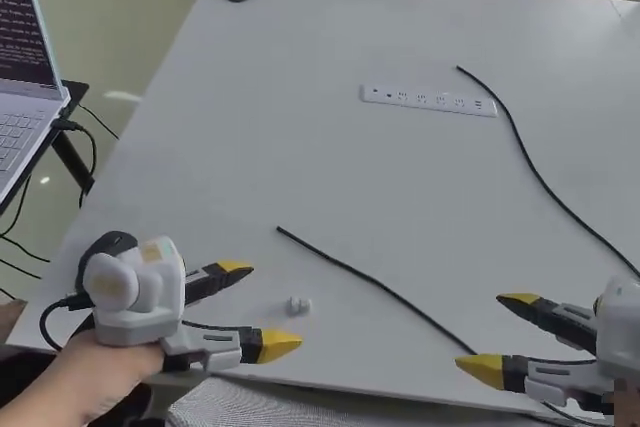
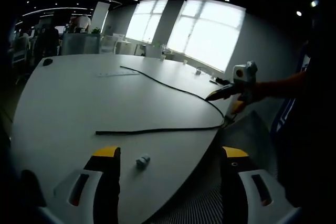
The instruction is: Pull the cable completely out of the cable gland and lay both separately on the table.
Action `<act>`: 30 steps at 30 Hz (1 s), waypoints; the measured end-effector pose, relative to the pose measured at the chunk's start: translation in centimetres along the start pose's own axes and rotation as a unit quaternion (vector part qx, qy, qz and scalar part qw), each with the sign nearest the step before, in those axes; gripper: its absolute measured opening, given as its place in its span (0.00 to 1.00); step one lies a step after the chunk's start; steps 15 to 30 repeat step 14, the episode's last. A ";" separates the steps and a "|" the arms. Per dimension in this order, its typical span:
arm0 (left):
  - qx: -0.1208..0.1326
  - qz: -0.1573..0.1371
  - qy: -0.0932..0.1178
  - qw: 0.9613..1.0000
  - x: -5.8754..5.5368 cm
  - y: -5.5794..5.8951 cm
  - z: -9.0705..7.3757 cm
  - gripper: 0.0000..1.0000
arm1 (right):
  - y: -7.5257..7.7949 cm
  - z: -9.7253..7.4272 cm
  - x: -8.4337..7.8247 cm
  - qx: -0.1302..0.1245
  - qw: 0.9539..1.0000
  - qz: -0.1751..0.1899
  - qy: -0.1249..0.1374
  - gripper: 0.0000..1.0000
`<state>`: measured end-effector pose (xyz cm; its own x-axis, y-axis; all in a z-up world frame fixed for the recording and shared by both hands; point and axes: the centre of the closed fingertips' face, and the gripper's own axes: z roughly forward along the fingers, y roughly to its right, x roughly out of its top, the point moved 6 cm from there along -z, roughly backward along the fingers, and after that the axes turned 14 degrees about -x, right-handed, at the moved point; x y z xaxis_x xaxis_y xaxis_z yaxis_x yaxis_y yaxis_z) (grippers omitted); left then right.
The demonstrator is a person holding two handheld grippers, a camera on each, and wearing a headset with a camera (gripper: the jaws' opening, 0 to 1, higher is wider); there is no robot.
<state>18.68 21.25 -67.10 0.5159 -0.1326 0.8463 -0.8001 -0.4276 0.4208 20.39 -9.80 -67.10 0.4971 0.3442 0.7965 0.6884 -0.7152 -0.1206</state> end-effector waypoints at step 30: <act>0.014 0.005 -0.022 1.000 -0.3 0.1 0.3 0.90 | -0.6 -0.2 0.0 0.024 1.000 0.012 -0.001 0.84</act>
